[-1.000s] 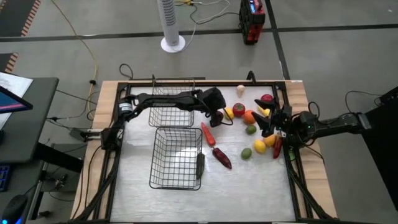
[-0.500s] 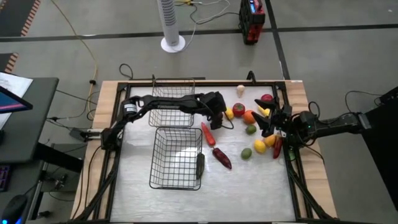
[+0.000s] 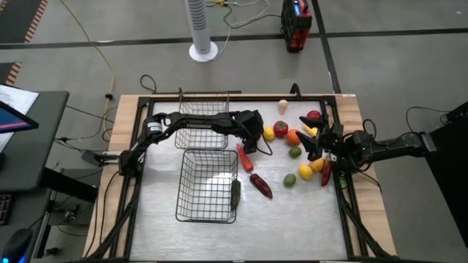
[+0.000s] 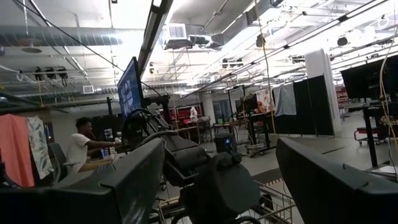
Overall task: Sort produce into baskets
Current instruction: Put the apple into the gold wire basket
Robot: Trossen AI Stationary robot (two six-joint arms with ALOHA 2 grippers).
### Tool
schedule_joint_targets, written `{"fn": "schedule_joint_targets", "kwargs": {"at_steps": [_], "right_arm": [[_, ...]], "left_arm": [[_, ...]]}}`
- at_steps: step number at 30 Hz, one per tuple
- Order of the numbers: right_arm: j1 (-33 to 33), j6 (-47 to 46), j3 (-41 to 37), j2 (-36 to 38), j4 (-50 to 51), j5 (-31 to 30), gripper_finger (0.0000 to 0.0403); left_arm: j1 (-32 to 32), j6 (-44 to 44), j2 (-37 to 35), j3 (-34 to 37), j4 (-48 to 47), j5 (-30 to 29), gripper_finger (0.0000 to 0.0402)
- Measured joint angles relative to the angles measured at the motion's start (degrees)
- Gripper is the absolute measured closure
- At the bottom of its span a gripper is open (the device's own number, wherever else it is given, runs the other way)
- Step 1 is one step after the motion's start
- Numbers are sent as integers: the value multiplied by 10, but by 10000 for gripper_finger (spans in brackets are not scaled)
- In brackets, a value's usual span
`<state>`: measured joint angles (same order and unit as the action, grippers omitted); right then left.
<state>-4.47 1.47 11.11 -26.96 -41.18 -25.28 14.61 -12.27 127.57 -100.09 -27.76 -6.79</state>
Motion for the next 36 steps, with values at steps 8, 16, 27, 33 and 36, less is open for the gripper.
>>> {"fn": "schedule_joint_targets", "kwargs": {"at_steps": [8, 16, 27, 33, 36], "right_arm": [[0, 1, 0, 0, 2, 0, 65], [5, 2, 0, 0, -1, 0, 65], [16, 1, 1, 0, 3, -1, 65], [16, -4, 1, 0, -3, -1, 65], [16, -4, 1, 0, -12, -1, 65]], "left_arm": [[0, -21, -12, 0, -5, -11, 129], [0, -36, -126, -49, -75, -30, 121], [12, 39, -365, 153, -85, -57, 124], [42, 91, -474, 346, 5, -82, 111], [55, 105, -500, 394, 22, -80, 89]]}}
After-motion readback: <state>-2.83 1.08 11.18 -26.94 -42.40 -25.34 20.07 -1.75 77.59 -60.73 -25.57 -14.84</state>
